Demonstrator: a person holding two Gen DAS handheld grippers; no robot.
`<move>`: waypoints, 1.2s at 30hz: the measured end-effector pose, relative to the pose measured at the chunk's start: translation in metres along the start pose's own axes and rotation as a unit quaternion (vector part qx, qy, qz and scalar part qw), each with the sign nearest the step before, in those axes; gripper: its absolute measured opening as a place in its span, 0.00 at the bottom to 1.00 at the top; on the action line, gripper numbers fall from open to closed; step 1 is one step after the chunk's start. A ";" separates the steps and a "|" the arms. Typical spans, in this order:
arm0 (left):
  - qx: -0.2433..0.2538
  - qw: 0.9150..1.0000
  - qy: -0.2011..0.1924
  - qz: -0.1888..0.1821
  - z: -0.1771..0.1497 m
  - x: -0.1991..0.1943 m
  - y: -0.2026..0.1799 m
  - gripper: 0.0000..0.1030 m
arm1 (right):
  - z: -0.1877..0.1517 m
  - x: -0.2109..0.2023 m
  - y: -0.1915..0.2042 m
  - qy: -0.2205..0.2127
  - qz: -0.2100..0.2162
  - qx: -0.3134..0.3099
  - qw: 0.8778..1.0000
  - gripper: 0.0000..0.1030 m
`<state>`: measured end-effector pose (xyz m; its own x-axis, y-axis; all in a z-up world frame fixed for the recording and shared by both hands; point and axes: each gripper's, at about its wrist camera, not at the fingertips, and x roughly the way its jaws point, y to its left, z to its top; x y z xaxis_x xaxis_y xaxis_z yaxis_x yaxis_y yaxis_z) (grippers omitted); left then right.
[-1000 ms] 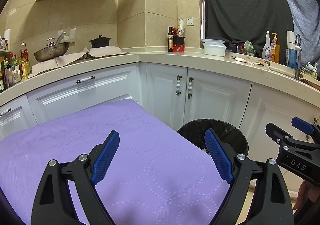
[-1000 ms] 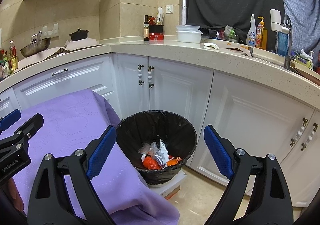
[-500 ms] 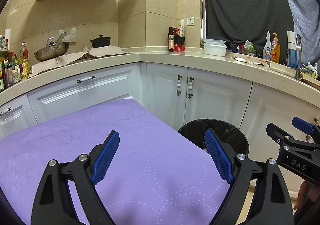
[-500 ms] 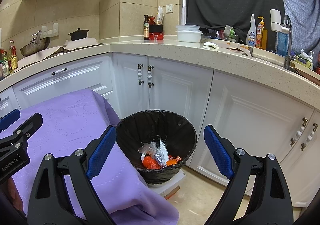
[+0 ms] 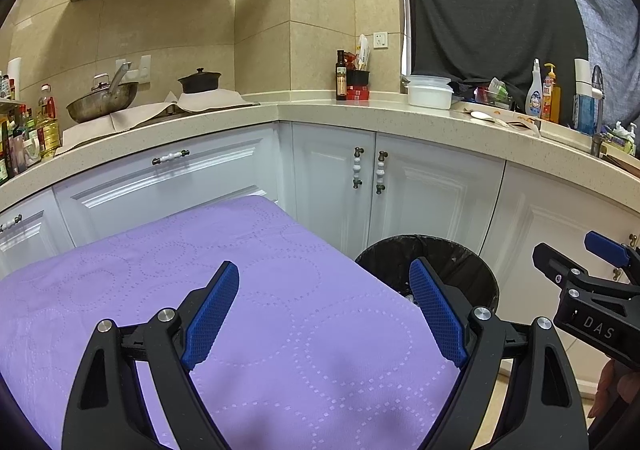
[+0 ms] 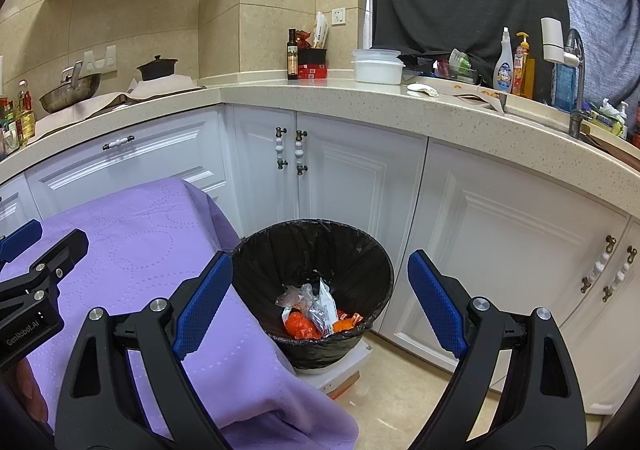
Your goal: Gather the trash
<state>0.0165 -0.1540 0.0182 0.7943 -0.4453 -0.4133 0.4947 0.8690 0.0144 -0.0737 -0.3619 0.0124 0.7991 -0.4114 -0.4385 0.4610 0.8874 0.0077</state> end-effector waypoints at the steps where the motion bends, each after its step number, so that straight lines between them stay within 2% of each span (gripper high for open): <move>1: 0.000 1.000 0.000 0.000 0.001 0.001 -0.001 0.82 | 0.000 0.000 0.000 0.000 0.000 0.000 1.000 0.84; 18: 0.000 1.000 -0.004 -0.001 0.005 0.006 -0.005 0.82 | 0.002 0.004 -0.004 0.000 -0.001 0.000 1.000 0.85; 36: 0.013 1.000 -0.008 -0.020 0.010 0.011 -0.016 0.83 | 0.006 0.008 -0.010 0.000 -0.001 0.000 1.000 0.85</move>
<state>0.0210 -0.1749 0.0229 0.7787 -0.4832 -0.4002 0.5352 0.8444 0.0219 -0.0690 -0.3751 0.0141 0.7985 -0.4124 -0.4386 0.4622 0.8867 0.0078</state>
